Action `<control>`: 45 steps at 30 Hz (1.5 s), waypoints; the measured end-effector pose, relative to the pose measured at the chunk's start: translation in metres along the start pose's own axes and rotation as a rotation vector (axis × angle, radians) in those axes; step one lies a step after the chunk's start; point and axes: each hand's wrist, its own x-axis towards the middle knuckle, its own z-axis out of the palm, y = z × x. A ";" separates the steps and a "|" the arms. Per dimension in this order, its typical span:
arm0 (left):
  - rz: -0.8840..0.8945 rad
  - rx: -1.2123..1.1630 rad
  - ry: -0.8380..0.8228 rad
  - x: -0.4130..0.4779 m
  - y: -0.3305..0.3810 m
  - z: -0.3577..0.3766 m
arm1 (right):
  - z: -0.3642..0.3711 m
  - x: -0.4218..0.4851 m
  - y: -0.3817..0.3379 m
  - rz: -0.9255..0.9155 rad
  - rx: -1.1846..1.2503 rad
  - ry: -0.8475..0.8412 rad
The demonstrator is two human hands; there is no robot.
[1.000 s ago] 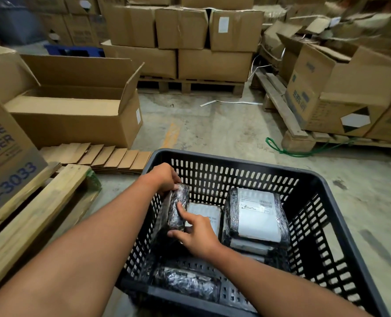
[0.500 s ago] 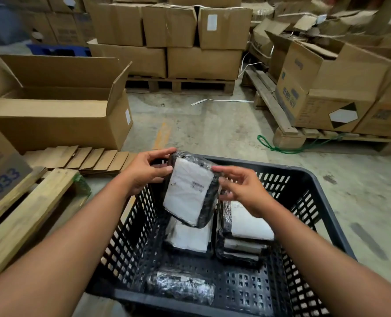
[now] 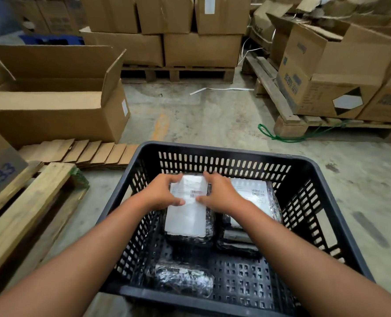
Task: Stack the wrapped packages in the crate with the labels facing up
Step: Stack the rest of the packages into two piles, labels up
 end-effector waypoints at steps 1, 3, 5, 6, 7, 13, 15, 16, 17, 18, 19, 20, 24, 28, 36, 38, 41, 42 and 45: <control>-0.012 0.020 -0.017 0.000 -0.006 0.003 | 0.006 0.000 -0.001 -0.002 -0.058 -0.025; -0.012 0.125 -0.083 0.002 -0.011 0.008 | 0.015 0.000 -0.002 -0.048 -0.168 -0.087; 0.009 0.311 -0.213 0.008 -0.012 0.013 | 0.022 -0.002 -0.002 -0.118 -0.247 -0.154; -0.012 0.442 -0.279 0.010 -0.012 0.015 | 0.026 -0.003 -0.001 -0.142 -0.289 -0.191; -0.064 0.580 -0.330 0.010 -0.012 0.017 | 0.030 -0.004 0.001 -0.154 -0.334 -0.229; -0.119 0.724 -0.393 0.012 -0.019 0.026 | 0.036 -0.013 0.006 -0.167 -0.416 -0.358; -0.089 0.688 -0.363 0.015 -0.023 0.023 | 0.037 -0.013 0.004 -0.149 -0.448 -0.359; -0.075 0.661 -0.344 0.016 -0.026 0.021 | 0.037 -0.012 0.003 -0.134 -0.465 -0.365; -0.060 0.634 -0.325 0.018 -0.030 0.019 | 0.037 -0.011 0.002 -0.122 -0.478 -0.373; -0.047 0.613 -0.306 0.019 -0.033 0.018 | 0.037 -0.010 0.001 -0.114 -0.485 -0.382; -0.038 0.602 -0.292 0.020 -0.035 0.018 | 0.038 -0.008 0.001 -0.109 -0.492 -0.390; -0.032 0.602 -0.285 0.021 -0.037 0.018 | 0.040 -0.007 0.002 -0.106 -0.502 -0.400; -0.034 0.623 -0.285 0.022 -0.037 0.022 | 0.049 -0.004 0.006 -0.085 -0.511 -0.408; -0.039 0.612 -0.274 0.019 -0.035 0.021 | 0.042 -0.006 0.004 -0.109 -0.507 -0.409; -0.023 0.609 -0.266 0.015 -0.026 0.008 | -0.001 -0.004 0.014 -0.141 -0.159 -0.180; 0.026 0.606 -0.256 0.012 -0.021 0.001 | -0.010 -0.008 0.020 -0.171 -0.076 -0.151; 0.077 0.604 -0.259 0.003 -0.012 -0.009 | -0.016 -0.022 0.027 -0.217 0.105 -0.139; 0.068 0.599 -0.280 -0.002 -0.009 -0.012 | -0.015 -0.029 0.028 -0.233 0.149 -0.151; -0.020 0.547 -0.428 -0.018 -0.005 -0.017 | -0.008 -0.048 0.030 -0.247 0.223 -0.259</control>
